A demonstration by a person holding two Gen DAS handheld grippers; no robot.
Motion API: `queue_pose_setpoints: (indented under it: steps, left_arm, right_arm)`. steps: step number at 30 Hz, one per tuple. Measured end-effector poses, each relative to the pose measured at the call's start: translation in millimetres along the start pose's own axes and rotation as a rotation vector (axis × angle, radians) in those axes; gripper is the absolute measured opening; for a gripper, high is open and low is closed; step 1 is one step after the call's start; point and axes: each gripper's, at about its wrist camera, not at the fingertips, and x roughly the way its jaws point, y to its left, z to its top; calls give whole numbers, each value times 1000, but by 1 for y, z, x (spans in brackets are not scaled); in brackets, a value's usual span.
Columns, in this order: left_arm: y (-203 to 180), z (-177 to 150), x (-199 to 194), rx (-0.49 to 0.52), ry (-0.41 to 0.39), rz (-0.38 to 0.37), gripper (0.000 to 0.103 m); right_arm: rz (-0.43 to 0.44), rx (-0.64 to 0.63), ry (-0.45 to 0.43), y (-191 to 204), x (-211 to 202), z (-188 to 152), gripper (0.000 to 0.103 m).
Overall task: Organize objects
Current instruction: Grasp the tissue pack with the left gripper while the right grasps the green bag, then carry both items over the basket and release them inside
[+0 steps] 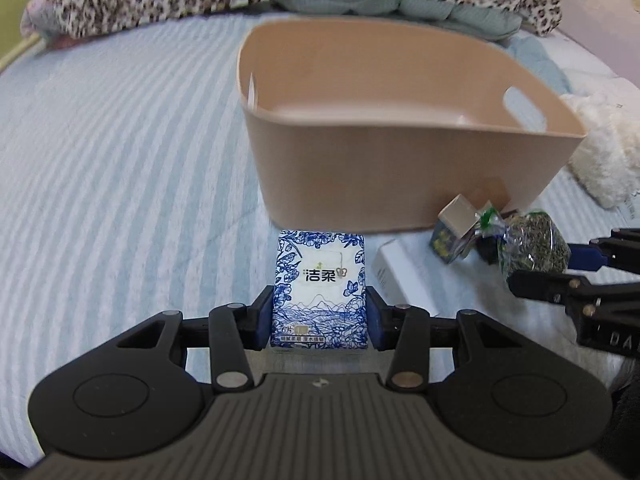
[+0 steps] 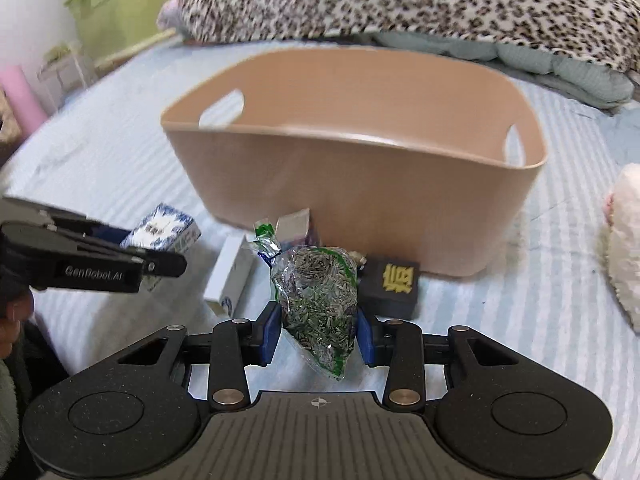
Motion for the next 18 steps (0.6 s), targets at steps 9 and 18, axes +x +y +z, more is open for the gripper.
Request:
queue_pose_setpoints:
  steps: [9, 18]
  left_arm:
    - [-21, 23, -38, 51, -157, -22, 47]
    - [-28, 60, -39, -11, -286, -23, 47]
  right_arm:
    - [10, 49, -193, -10, -42, 27, 37]
    - [-3, 109, -282, -24, -45, 58, 37]
